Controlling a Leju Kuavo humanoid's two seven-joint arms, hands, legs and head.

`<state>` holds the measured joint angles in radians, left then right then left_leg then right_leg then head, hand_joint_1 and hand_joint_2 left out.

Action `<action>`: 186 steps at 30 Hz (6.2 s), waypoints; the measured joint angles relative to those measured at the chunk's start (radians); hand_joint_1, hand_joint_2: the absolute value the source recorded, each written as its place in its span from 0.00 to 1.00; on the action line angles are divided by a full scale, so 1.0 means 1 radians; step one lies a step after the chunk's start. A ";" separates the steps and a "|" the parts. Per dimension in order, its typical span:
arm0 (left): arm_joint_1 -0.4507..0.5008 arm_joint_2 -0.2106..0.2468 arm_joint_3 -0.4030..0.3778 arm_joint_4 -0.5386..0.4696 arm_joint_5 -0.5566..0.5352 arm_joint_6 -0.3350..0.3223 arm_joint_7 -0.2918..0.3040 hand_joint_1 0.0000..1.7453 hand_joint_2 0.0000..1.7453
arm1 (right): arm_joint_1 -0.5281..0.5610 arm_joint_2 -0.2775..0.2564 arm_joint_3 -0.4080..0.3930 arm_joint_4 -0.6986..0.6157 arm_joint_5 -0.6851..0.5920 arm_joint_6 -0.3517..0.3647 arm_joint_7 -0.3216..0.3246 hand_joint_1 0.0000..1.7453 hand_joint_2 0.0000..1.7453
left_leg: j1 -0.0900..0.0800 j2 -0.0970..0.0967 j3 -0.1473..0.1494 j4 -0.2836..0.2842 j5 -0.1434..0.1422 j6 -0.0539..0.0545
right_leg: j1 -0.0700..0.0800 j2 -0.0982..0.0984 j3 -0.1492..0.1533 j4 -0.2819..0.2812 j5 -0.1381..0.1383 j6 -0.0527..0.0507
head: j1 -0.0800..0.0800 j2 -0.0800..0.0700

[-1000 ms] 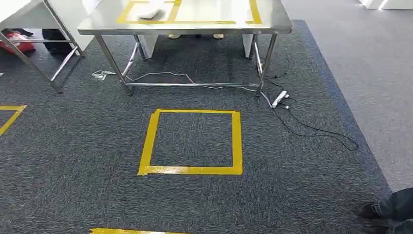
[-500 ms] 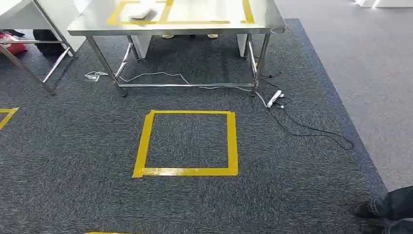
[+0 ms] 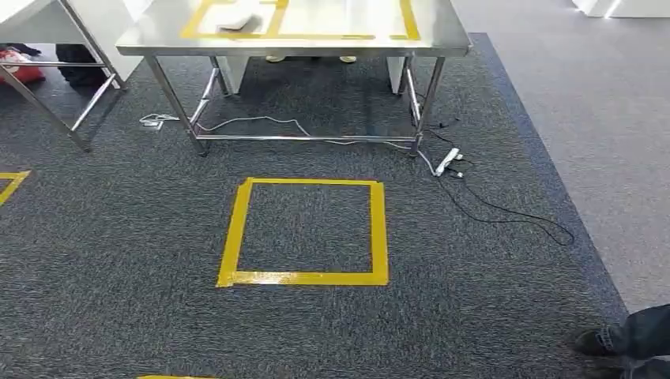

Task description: Take the parts from the cabinet and place them on the table.

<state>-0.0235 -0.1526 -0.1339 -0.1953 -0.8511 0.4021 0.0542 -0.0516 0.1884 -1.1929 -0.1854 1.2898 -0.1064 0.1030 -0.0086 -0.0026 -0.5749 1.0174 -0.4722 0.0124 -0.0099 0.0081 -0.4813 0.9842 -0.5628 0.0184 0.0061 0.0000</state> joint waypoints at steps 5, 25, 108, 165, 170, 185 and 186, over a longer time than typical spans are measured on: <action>0.000 0.000 0.000 0.000 0.000 0.000 0.000 0.00 0.00 | 0.000 0.000 0.000 0.000 -0.001 0.000 0.000 0.00 0.00 | 0.001 0.000 0.000 0.000 0.001 0.001 | 0.000 0.000 0.000 0.000 0.001 0.001 | 0.000 0.000; 0.001 0.000 0.000 0.000 0.005 0.011 0.003 0.00 0.00 | 0.000 0.000 -0.012 0.000 -0.030 -0.052 -0.011 0.00 0.00 | 0.001 0.000 0.000 0.000 0.002 0.001 | 0.001 0.000 0.000 0.001 0.001 0.001 | 0.000 0.000; 0.027 -0.058 0.193 0.015 0.233 0.087 -0.500 0.00 0.00 | 0.016 0.016 0.028 -0.003 -0.010 -0.103 -0.410 0.00 0.00 | 0.000 -0.104 0.008 0.003 -0.010 0.006 | -0.020 0.101 -0.077 0.038 0.042 0.018 | 0.008 0.000; 0.004 0.003 0.301 0.016 0.277 -0.074 -0.020 0.00 0.00 | -0.016 -0.014 0.063 -0.003 0.071 -0.050 -0.250 0.00 0.00 | 0.001 -0.048 0.014 -0.014 0.006 0.023 | -0.004 -0.010 -0.195 0.328 -0.086 0.029 | 0.001 0.000; 0.004 0.000 0.301 0.016 0.271 -0.076 0.001 0.00 0.00 | -0.016 -0.014 0.069 -0.003 0.065 -0.072 -0.246 0.00 0.00 | 0.002 -0.117 0.009 0.007 -0.007 0.001 | -0.021 0.088 -0.083 0.035 0.049 0.024 | 0.002 0.000; 0.019 -0.006 0.301 0.016 0.277 -0.067 -0.015 0.00 0.00 | -0.013 -0.011 0.076 -0.003 0.066 -0.080 -0.238 0.00 0.00 | -0.006 0.083 0.010 0.009 -0.008 -0.013 | 0.002 -0.115 -0.040 0.034 0.024 -0.003 | -0.013 0.000; 0.017 -0.006 0.301 0.016 0.277 -0.067 -0.015 0.00 0.00 | -0.013 -0.011 0.076 -0.003 0.066 -0.080 -0.238 0.00 0.00 | -0.007 0.069 0.008 0.008 -0.006 -0.008 | 0.001 -0.123 -0.037 0.033 0.024 0.001 | -0.012 0.000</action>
<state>-0.0061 -0.1587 0.1667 -0.1789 -0.5745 0.3350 0.0389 -0.0648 0.1770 -1.1170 -0.1884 1.3558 -0.1869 -0.1350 -0.0160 0.0668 -0.5667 1.0256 -0.4780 0.0046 -0.0093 -0.1152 -0.5186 1.0171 -0.5386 0.0193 -0.0062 0.0000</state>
